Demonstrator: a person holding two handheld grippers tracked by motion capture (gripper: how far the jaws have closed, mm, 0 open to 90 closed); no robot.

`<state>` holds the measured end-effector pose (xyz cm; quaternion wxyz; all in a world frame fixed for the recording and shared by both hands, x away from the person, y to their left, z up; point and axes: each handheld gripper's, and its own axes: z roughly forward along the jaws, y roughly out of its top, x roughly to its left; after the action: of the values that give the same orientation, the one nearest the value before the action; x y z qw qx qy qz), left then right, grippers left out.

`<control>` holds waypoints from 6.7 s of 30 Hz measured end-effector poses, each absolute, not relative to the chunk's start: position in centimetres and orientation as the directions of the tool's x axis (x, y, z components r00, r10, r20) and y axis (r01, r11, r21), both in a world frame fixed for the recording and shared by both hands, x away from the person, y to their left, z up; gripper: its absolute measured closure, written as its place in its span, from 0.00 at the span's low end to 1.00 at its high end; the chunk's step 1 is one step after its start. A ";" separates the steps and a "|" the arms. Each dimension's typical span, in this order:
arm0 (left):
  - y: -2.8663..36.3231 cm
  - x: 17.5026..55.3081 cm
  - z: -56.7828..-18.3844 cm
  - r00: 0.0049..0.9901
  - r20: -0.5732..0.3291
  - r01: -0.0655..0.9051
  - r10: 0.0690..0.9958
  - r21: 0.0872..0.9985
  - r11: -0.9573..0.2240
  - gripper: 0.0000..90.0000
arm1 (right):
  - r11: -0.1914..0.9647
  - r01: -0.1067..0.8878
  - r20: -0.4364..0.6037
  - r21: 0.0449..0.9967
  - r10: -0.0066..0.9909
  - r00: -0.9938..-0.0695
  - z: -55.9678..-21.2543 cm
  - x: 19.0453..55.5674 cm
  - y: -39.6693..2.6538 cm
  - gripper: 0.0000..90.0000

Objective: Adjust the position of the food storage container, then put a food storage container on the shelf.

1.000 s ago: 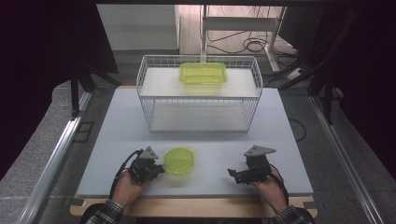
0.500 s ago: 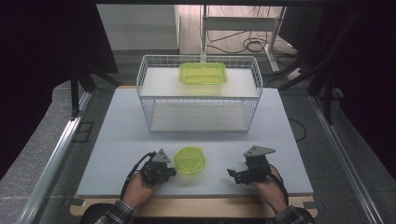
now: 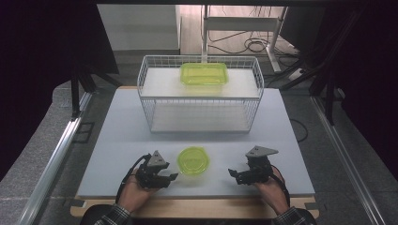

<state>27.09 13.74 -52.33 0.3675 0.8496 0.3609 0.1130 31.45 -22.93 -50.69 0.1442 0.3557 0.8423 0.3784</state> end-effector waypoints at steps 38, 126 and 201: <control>15.9 25.0 -53.1 0.701 0.002 0.498 0.713 0.714 -0.492 0.01 | 0.285 0.692 0.415 0.664 0.630 -0.657 -49.1 35.0 -20.2 0.25; 15.8 25.4 -53.8 0.726 -0.010 0.500 0.687 0.693 -0.519 0.00 | 0.067 0.800 0.703 0.597 0.436 -0.562 -39.8 41.0 -20.3 0.90; 15.6 25.5 -54.1 0.735 -0.018 0.511 0.678 0.672 -0.536 0.00 | -0.171 0.643 0.561 0.747 0.681 -0.470 -27.2 49.9 -15.9 0.87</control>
<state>25.46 15.59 -54.11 0.3384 0.8678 0.3426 0.1231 49.85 -15.92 -27.24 0.0171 0.5146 0.6434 0.5665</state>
